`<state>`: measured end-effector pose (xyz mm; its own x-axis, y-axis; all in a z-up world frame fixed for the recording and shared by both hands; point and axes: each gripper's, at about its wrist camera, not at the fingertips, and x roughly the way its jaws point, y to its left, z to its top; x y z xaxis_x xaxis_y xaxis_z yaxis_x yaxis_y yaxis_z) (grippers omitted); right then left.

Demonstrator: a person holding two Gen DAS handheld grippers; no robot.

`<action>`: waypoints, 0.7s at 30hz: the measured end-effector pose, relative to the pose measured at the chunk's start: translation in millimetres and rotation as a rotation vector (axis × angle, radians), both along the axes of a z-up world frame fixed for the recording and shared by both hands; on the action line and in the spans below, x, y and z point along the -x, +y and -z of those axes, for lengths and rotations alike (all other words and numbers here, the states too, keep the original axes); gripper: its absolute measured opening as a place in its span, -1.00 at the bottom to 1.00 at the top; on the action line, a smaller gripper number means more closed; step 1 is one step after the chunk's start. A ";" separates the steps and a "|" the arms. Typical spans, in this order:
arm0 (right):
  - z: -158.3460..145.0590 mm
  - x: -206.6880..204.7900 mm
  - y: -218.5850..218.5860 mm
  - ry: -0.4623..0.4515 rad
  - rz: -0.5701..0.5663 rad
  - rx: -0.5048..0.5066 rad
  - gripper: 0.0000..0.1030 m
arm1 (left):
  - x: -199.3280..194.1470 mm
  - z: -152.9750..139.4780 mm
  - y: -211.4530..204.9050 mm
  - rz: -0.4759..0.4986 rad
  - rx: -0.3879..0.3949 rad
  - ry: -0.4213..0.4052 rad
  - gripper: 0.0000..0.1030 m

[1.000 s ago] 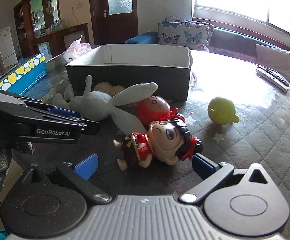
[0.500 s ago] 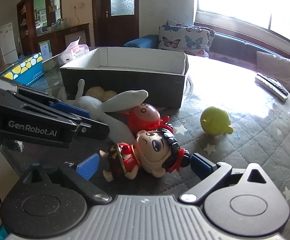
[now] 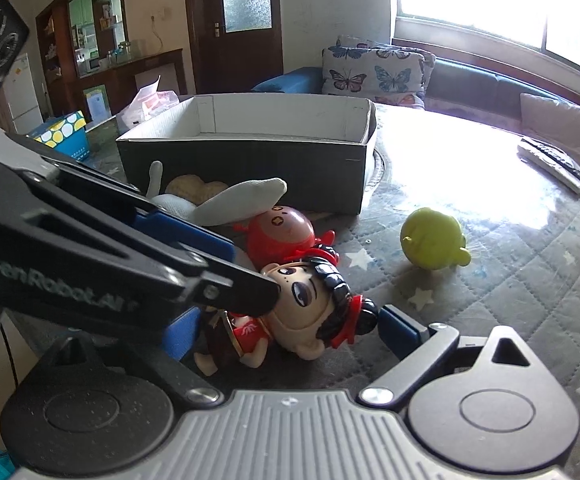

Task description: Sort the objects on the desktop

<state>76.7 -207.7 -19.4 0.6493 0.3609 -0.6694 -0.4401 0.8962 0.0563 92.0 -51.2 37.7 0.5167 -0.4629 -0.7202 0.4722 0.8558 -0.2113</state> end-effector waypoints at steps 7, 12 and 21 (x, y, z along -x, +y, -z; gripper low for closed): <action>2.5 -3.5 -0.8 0.009 -0.013 -0.013 0.87 | -9.3 9.1 -0.8 0.006 0.010 0.073 -0.20; 4.2 -4.4 -0.4 0.011 -0.016 -0.013 0.87 | -12.5 9.2 0.2 0.019 0.018 0.084 -0.20; 4.6 -3.8 2.8 0.006 -0.021 0.003 0.89 | -16.6 8.9 -1.0 0.039 0.019 0.100 -0.18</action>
<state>80.4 -204.8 -24.0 0.6378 0.3728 -0.6739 -0.4587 0.8868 0.0564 108.6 -52.2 28.8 0.4239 -0.4952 -0.7583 0.4808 0.8326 -0.2750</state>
